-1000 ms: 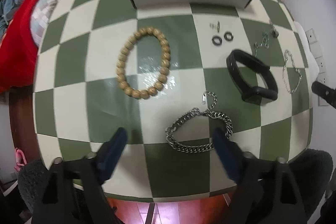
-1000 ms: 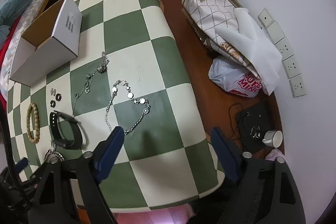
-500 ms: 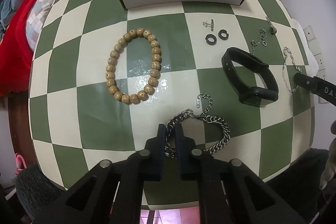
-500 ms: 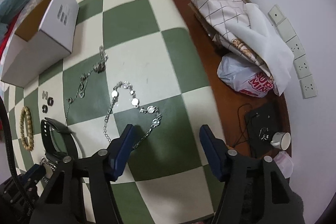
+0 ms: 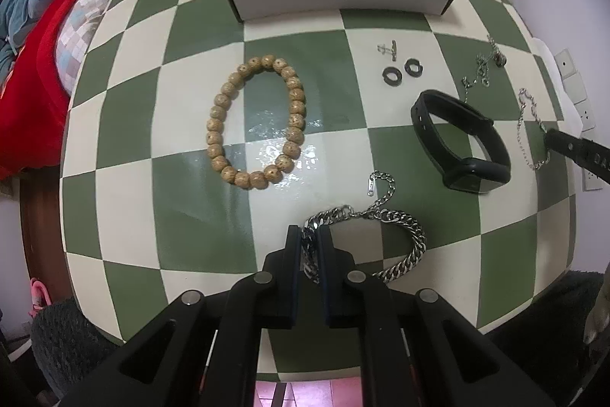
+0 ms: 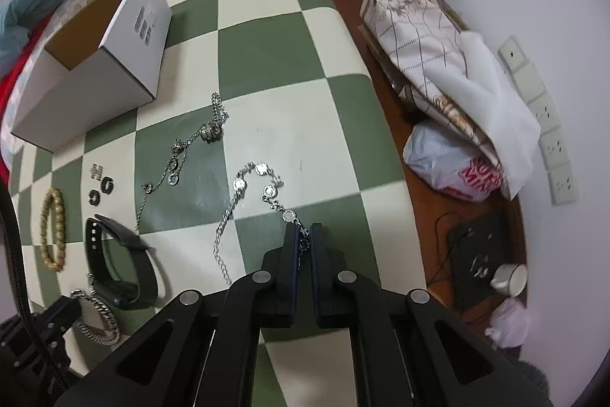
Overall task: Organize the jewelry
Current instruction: 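Carry both held chains up and over into the white cardboard box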
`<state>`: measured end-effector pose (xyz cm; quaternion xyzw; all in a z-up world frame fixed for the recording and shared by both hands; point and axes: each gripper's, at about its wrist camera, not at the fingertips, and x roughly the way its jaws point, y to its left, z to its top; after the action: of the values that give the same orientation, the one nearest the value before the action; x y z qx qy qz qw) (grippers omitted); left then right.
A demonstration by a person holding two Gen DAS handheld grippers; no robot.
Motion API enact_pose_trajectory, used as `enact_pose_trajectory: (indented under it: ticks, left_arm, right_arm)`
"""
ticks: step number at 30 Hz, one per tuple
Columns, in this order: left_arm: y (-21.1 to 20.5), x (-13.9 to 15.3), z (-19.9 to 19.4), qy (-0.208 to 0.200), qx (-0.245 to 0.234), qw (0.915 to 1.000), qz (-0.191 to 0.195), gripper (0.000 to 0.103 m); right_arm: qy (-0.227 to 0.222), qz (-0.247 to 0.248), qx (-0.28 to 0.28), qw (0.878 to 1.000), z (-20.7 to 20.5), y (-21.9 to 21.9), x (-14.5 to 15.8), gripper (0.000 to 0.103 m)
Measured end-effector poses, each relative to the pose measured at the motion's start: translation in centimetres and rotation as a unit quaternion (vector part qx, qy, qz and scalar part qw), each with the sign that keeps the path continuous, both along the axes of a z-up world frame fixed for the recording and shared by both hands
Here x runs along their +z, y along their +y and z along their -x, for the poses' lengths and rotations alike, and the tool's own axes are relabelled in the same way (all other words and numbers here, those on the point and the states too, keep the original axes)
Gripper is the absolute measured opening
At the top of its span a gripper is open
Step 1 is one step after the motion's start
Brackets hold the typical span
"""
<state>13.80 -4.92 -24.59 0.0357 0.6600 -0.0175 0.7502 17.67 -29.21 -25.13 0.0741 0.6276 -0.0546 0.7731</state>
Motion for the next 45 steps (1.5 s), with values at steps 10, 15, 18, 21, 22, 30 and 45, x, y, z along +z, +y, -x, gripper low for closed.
enact_pose_trajectory:
  ticks: [10,15,18,21,22,30,45]
  left_arm:
    - [1.1,5.2,1.0,-0.04,-0.002,0.9991,0.017,0.005]
    - [1.0,7.3,0.4,-0.062,-0.001,0.9977,0.03,0.005]
    - [1.2,8.8,0.0,-0.077,-0.001,0.9965,0.033,0.005]
    - [1.2,10.4,-0.4,-0.09,0.002,0.9952,0.04,0.005]
    - [1.1,11.1,-0.6,-0.094,0.003,0.9946,0.043,0.005]
    - [1.3,16.6,-4.4,-0.148,-0.003,0.9877,0.048,0.005]
    - [2.6,18.5,-16.4,-0.171,0.008,0.9845,0.037,0.005]
  right_arm:
    - [-0.062,-0.089,-0.02,0.994,2.8,-0.6,6.5,0.005]
    - [-0.085,-0.104,-0.008,0.991,3.5,-0.2,9.8,0.005]
    - [-0.092,-0.115,-0.005,0.989,3.5,-0.1,11.2,0.005]
    - [-0.101,-0.126,0.002,0.987,3.7,0.3,12.8,0.005]
    - [-0.104,-0.129,0.006,0.986,3.7,0.5,13.4,0.005]
    - [-0.139,-0.134,0.046,0.98,1.6,2.2,18.6,0.005]
    - [-0.152,-0.106,0.098,0.978,-10.9,8.4,20.6,0.005]
